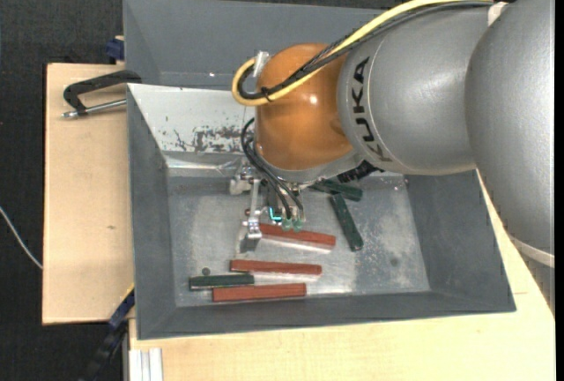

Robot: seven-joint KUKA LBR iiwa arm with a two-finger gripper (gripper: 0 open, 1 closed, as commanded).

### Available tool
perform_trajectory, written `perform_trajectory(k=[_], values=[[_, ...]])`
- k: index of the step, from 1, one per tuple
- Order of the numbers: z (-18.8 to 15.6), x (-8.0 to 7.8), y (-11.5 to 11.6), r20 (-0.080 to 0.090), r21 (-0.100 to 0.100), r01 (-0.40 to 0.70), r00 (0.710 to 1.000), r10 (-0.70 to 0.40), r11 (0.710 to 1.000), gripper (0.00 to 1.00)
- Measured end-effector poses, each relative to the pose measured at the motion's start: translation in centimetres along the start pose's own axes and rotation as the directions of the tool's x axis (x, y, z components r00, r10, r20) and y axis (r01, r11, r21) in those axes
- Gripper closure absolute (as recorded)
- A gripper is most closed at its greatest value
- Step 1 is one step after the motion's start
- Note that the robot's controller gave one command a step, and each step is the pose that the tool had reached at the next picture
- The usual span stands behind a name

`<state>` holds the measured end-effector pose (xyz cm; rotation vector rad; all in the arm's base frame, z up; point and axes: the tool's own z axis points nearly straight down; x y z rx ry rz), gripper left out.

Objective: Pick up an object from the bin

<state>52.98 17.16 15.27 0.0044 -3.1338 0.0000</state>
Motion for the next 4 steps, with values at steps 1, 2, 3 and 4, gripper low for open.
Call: perform_trajectory(k=[1, 2, 3, 4], values=[[-0.4, -0.2, -0.1, 0.008, -0.001, -0.002, 1.0, 0.002, 1.0, 0.0], [7.5, 2.2, -3.4, 0.023, -0.005, 0.139, 0.99, -0.139, 0.99, 1.0], [7.5, 2.2, -3.4, 0.022, -0.005, 0.139, 0.99, -0.139, 0.99, 1.0], [-4.2, -2.6, -1.7, 0.013, -0.001, 0.169, 0.986, -0.169, 0.986, 1.0]])
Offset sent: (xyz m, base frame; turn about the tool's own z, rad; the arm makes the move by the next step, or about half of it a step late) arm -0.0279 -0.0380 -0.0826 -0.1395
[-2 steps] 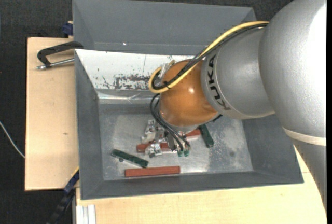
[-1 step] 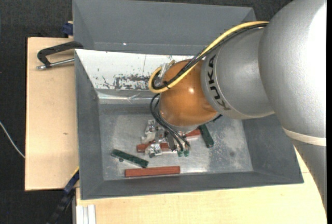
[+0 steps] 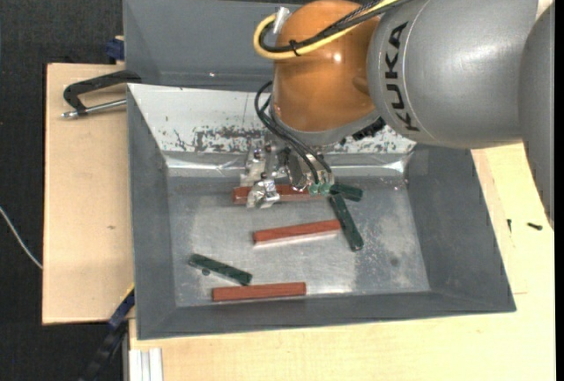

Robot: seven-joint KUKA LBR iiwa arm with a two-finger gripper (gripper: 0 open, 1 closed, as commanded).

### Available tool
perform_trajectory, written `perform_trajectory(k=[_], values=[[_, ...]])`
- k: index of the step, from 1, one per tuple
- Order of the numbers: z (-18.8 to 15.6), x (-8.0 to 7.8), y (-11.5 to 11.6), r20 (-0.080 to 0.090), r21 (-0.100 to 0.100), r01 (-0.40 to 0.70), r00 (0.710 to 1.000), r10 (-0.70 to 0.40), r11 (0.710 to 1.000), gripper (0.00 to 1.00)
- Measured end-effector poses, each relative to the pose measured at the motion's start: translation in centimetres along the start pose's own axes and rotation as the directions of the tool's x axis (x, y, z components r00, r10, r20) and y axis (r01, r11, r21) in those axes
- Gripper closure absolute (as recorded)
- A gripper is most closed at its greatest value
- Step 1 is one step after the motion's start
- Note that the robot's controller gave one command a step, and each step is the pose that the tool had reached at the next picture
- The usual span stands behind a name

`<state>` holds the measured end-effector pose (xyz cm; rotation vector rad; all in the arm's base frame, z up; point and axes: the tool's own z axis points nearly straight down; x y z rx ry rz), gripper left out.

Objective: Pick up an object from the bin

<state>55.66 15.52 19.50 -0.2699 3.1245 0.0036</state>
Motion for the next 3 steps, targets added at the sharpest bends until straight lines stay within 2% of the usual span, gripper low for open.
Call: perform_trajectory(k=[1, 2, 3], values=[[0.0, 0.0, 0.0, 0.0, 0.0, -0.001, 1.0, 0.001, 1.0, 0.0], [0.0, 0.0, 0.0, 0.0, 0.0, 0.0, 1.0, 0.0, 1.0, 0.0], [11.2, -1.7, -3.6, 0.02, -0.003, 0.154, 0.988, -0.154, 0.988, 1.0]])
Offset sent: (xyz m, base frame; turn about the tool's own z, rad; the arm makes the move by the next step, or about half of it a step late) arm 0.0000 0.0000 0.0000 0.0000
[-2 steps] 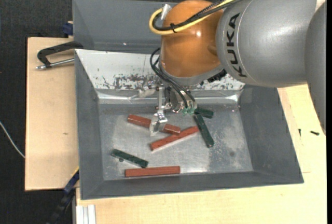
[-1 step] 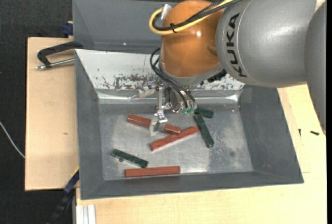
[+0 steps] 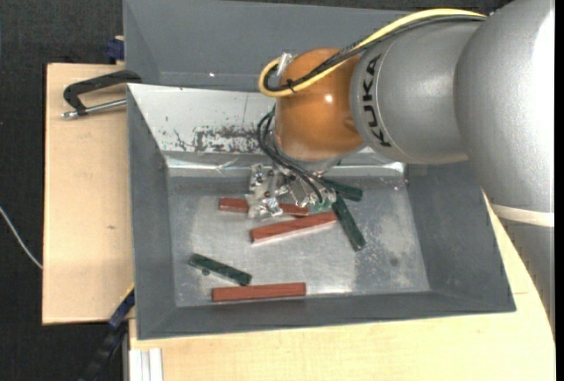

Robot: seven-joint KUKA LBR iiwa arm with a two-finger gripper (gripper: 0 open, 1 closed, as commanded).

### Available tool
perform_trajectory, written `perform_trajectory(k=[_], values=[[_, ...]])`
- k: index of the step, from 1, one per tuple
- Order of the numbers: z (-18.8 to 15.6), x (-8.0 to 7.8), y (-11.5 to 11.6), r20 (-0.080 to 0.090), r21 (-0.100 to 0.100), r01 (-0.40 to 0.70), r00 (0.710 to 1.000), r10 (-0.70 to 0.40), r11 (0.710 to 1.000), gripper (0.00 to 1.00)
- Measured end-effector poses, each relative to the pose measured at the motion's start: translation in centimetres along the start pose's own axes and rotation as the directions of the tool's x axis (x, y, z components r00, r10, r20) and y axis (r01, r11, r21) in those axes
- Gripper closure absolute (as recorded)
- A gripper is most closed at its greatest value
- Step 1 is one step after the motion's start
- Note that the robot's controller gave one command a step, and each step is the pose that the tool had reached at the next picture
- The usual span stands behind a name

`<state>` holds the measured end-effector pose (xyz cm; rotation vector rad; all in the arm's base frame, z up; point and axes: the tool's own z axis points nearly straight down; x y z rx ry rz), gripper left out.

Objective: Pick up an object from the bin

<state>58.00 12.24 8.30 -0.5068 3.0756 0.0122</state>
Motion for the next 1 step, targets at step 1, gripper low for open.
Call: perform_trajectory(k=[1], values=[[0.0, 0.0, 0.0, 0.0, 0.0, 0.0, 1.0, 0.0, 1.0, 1.0]])
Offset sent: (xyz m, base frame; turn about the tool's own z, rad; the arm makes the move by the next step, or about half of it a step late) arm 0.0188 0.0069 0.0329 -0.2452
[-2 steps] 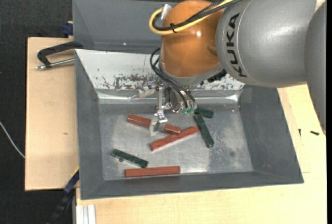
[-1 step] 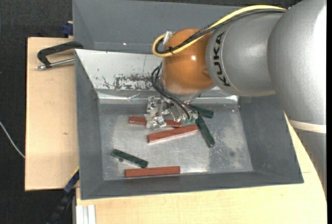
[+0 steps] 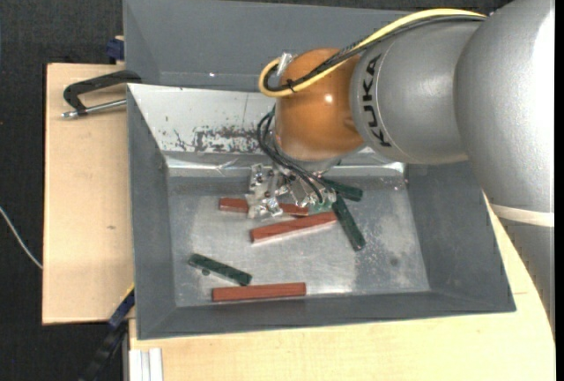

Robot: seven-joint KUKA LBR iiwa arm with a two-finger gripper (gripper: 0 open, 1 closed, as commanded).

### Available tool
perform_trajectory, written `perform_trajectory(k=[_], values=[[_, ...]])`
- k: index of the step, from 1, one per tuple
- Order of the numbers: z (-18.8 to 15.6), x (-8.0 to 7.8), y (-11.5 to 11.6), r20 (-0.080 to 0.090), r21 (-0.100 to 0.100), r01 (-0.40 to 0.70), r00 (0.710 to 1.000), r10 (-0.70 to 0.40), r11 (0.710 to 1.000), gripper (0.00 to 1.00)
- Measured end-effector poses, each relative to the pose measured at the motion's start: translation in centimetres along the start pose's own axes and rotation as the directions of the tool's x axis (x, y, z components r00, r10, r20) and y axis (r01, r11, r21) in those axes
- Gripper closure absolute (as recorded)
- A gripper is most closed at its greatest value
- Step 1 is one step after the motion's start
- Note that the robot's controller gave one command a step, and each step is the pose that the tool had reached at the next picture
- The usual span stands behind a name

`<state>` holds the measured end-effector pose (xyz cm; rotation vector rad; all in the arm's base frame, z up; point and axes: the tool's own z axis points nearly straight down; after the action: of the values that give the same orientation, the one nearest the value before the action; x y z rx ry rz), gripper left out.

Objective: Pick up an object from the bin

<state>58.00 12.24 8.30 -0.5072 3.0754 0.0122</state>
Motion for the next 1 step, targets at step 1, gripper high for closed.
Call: perform_trajectory(k=[1], values=[[-1.1, -0.69, 0.1, -0.017, 0.0, 0.113, 0.993, -0.113, 0.994, 1.0]])
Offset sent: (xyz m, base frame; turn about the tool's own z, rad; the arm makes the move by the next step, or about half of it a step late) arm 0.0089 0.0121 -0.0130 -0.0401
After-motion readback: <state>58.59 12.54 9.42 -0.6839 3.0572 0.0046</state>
